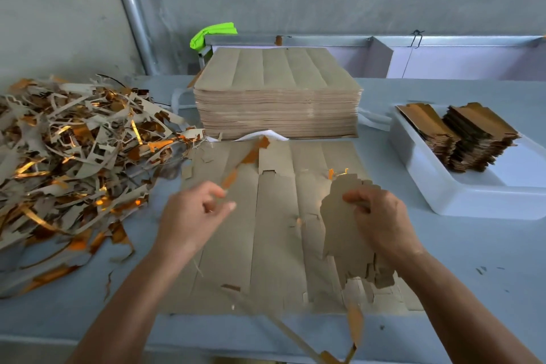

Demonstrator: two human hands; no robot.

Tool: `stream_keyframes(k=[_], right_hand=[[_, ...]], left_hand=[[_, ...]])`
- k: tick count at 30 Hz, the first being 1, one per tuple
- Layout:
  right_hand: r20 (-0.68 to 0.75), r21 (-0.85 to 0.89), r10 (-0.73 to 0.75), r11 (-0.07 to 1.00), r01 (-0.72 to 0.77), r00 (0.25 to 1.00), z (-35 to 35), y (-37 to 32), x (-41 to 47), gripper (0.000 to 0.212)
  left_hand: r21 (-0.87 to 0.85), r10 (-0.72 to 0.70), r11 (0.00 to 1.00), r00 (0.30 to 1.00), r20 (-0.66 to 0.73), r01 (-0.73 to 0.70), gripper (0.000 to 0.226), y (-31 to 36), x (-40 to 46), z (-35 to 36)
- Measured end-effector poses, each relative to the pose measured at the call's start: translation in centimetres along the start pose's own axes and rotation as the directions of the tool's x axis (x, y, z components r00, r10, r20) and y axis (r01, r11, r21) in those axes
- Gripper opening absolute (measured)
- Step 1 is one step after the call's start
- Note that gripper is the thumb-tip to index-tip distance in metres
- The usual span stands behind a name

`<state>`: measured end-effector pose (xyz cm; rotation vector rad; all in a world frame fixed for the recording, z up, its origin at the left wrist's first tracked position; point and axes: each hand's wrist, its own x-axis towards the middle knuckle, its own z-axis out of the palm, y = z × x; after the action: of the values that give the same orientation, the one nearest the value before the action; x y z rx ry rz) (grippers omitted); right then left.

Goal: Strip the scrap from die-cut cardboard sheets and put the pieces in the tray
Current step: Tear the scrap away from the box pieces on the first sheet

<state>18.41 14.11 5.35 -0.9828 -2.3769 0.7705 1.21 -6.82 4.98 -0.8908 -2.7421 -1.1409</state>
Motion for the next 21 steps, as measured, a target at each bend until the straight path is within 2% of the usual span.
stream_keyframes(k=[1, 3, 5, 6, 9, 11, 13, 16, 18, 21], right_hand=[[-0.005, 0.010, 0.011, 1.000, -0.010, 1.000, 0.0, 0.1, 0.0, 0.036], [-0.015, 0.025, 0.030, 0.999, -0.029, 0.999, -0.2, 0.2, -0.1, 0.037], [-0.035, 0.036, 0.033, 0.999, -0.032, 0.999, -0.3, 0.4, -0.2, 0.037], [-0.050, 0.040, 0.031, 0.999, -0.029, 0.998, -0.4, 0.5, -0.3, 0.037], [-0.086, 0.056, 0.032, 0.998, -0.027, 0.996, -1.0, 0.9, -0.6, 0.036], [-0.103, 0.079, 0.051, 0.996, -0.043, 0.993, -1.7, 1.5, -0.7, 0.035], [-0.116, 0.113, 0.090, 0.991, -0.077, 0.989, -2.3, 2.2, -0.7, 0.035], [-0.111, 0.164, 0.160, 0.976, -0.141, 0.981, -2.8, 3.1, -0.7, 0.034], [-0.096, 0.207, 0.194, 0.963, -0.171, 0.976, -2.7, 3.4, -0.7, 0.033], [-0.093, 0.244, 0.223, 0.950, -0.195, 0.970, -2.4, 3.7, -0.8, 0.034]], left_hand=[[0.139, 0.025, 0.990, 0.995, 0.095, -0.038, 0.032, 0.5, -0.3, 0.5], [0.384, 0.094, 0.905, 0.967, 0.239, -0.182, 0.049, 1.7, -1.0, 1.8], [0.496, 0.131, 0.826, 0.947, 0.293, -0.268, 0.064, 3.0, -1.9, 3.5], [0.489, 0.124, 0.830, 0.944, 0.305, -0.267, 0.070, 3.8, -2.5, 4.4], [0.317, 0.167, 0.897, 0.900, 0.403, -0.308, 0.081, 5.5, -4.0, 6.4], [0.153, 0.296, 0.900, 0.830, 0.472, -0.408, 0.086, 6.3, -4.9, 6.6], [-0.018, 0.411, 0.879, 0.737, 0.536, -0.477, 0.090, 6.7, -5.9, 6.1], [-0.184, 0.488, 0.842, 0.569, 0.662, -0.507, 0.102, 6.8, -7.6, 6.0], [-0.234, 0.518, 0.824, 0.521, 0.679, -0.515, 0.107, 6.8, -8.5, 6.6], [-0.168, 0.572, 0.753, 0.506, 0.645, -0.636, 0.113, 7.5, -10.0, 8.3]])
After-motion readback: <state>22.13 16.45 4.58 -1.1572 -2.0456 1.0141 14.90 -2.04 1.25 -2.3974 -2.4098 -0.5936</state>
